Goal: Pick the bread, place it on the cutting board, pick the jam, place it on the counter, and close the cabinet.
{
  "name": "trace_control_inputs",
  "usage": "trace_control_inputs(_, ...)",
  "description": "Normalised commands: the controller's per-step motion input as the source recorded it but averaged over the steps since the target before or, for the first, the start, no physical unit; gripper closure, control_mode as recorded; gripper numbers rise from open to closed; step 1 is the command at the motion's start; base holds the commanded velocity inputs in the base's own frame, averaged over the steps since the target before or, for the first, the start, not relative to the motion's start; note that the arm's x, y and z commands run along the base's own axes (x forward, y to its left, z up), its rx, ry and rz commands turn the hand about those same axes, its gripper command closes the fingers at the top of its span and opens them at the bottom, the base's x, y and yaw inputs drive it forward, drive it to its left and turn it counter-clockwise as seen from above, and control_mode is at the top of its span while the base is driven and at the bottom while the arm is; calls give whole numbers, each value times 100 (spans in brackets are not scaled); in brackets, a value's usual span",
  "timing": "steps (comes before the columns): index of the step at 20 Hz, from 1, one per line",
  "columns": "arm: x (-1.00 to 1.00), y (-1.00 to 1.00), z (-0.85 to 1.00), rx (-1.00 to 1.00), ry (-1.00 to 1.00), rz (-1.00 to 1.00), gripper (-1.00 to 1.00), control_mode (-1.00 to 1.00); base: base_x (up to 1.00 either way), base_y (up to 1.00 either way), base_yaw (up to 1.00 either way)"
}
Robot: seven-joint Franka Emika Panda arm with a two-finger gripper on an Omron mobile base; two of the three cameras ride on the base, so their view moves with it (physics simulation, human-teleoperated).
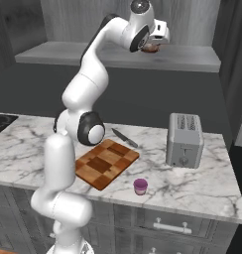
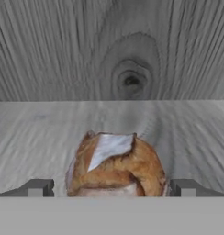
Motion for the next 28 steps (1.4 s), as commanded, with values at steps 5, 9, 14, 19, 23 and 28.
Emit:
trace_control_inputs(5,8,-1,0,0,0,0,-100,-100,0,0,0)
trace_control_inputs(9,1,0,0,0,2,0,-100,-100,0,0,0)
trace_control_inputs(14,0,0,-6,0,6,0,-100,-100,0,0,0)
trace_control_inputs(19,7,0,-8,0,4,0,-100,-100,0,0,0)
trace_control_inputs(23,19,0,-6,0,0,0,-100,-100,0,0,0)
trace_control_inputs(28,16,0,-10,-2,0,0,100,-100,0,0,0)
